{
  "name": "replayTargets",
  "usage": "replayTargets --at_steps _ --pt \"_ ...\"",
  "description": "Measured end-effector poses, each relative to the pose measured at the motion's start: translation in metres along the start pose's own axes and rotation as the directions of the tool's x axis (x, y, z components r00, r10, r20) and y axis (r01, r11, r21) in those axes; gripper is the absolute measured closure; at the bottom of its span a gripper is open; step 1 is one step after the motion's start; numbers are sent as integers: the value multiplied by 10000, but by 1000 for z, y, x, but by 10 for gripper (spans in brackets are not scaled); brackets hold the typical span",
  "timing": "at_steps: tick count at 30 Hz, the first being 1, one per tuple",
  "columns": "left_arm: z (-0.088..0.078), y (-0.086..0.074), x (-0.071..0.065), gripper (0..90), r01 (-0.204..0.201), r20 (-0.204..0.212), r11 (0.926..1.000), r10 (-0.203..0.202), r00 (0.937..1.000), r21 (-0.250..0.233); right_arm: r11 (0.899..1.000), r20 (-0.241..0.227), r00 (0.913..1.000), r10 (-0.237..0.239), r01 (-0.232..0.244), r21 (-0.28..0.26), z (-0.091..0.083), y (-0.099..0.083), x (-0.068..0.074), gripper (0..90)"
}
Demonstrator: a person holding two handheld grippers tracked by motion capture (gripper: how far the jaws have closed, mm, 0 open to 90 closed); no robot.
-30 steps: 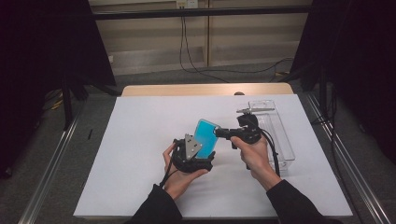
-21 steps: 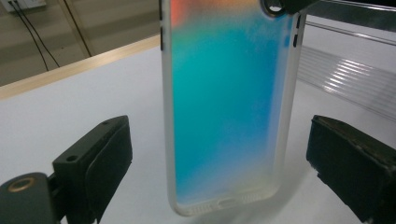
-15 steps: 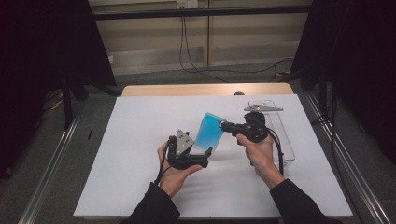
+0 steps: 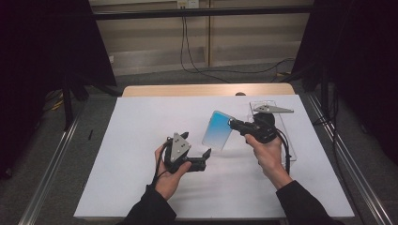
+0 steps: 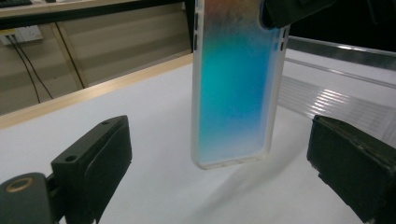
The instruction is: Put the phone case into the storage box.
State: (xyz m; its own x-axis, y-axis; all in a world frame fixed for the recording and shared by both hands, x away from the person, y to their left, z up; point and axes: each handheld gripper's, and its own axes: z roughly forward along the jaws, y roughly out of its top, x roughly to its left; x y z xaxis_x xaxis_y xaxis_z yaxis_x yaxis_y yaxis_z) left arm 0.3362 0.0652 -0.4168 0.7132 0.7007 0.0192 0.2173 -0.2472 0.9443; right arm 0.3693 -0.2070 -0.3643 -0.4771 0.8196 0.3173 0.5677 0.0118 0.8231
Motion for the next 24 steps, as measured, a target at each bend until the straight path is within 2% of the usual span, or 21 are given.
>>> replayTargets --at_steps 4,6,7,10,12,13,15,17,19,20,24 --pt "-6 -4 4 67 147 135 9991 -141 9998 -405 10000 104 9999 -44 45 -61 -2 0 -2 832" --pt "-10 -6 7 76 161 210 9988 -152 9997 -469 9998 146 9998 -154 155 -96 -3 0 -2 832" --pt "-12 -7 8 75 0 141 9992 6 9999 -411 9998 162 9997 -174 175 -100 -3 0 -3 833" --pt "-18 -10 14 73 205 154 9983 -196 9997 -542 9996 241 9994 -257 260 -137 -5 0 -4 833" --pt "-23 -11 18 55 -14 81 9976 19 10000 -691 9994 271 9993 -276 281 -190 -7 -1 -5 833" --pt "-25 -12 19 51 10 91 9974 -4 10000 -717 9993 282 9991 -324 330 -202 -8 -1 -6 833" --pt "-29 -13 21 46 -83 -134 9979 75 9999 -644 9989 404 9984 -397 407 -225 -9 -2 -7 833" --pt "-33 -14 23 44 -179 63 9979 183 9998 -619 9988 469 9982 -375 389 -291 -11 -4 -8 834" --pt "-38 -14 25 30 -257 74 9964 264 9996 -807 9989 527 9980 -336 353 -318 -12 -4 -9 834" --pt "-41 -15 26 30 -217 161 9959 232 9996 -883 9988 547 9979 -359 377 -326 -13 -4 -10 834" --pt "-51 -18 34 56 -72 26 9949 75 10000 -1002 9982 627 9973 -377 405 -435 -17 -4 -13 835"
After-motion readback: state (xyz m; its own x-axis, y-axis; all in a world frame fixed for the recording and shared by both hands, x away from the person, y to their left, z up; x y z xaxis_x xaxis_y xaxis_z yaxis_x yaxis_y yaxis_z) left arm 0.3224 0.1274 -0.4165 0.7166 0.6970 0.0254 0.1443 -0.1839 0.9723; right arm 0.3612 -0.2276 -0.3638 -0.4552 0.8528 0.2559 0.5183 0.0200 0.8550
